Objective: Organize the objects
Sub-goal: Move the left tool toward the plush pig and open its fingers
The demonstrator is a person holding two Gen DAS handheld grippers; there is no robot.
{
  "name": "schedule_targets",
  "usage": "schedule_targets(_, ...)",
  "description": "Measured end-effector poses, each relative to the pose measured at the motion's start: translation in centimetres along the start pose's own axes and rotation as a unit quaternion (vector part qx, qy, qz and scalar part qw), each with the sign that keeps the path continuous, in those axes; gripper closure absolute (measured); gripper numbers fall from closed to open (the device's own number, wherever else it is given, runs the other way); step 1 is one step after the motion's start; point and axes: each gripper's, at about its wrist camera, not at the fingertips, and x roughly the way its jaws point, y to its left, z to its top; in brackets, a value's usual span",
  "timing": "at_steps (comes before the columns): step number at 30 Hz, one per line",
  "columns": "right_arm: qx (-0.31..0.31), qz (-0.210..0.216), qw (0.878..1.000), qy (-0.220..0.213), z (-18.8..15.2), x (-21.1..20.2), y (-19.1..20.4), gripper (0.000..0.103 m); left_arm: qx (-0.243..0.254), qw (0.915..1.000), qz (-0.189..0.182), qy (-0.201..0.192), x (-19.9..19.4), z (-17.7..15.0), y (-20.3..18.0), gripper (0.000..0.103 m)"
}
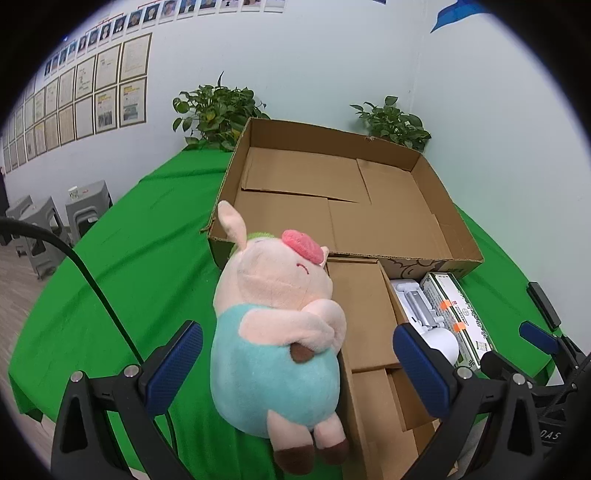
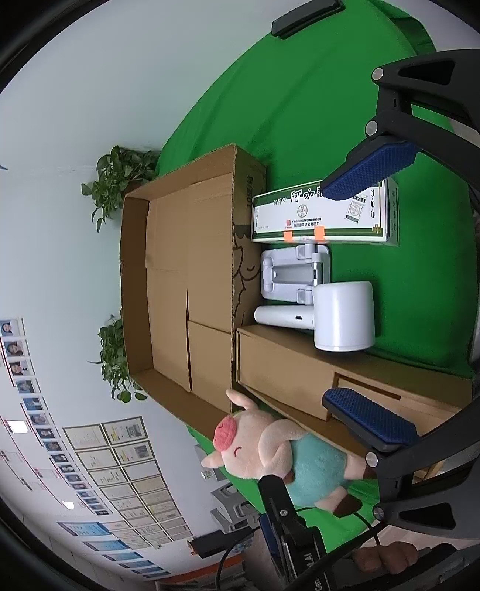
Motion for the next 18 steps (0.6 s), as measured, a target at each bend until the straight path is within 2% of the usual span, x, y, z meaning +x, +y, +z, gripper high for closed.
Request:
schedule_targets(4, 0.003, 0.038, 0.999, -0.008, 0.4, 0.1, 0.1, 0.000, -0.003, 1.0000, 0.007, 0.003, 0.1, 0.1, 0.2, 0.001)
schedule_targets(13, -0.013, 0.073, 0.997, -0.019, -0.1, 0.4, -0.5, 0.000, 0.003, 0.9996, 0.011, 0.024, 1.1, -0.1, -0.1, 0.001)
schedule_targets(18, -0.027, 0.064, 0.997, -0.025, -0.4, 0.6, -0.3, 0.000, -0.020, 0.9991, 0.000, 0.037, 1.0, 0.0, 0.8, 0.001)
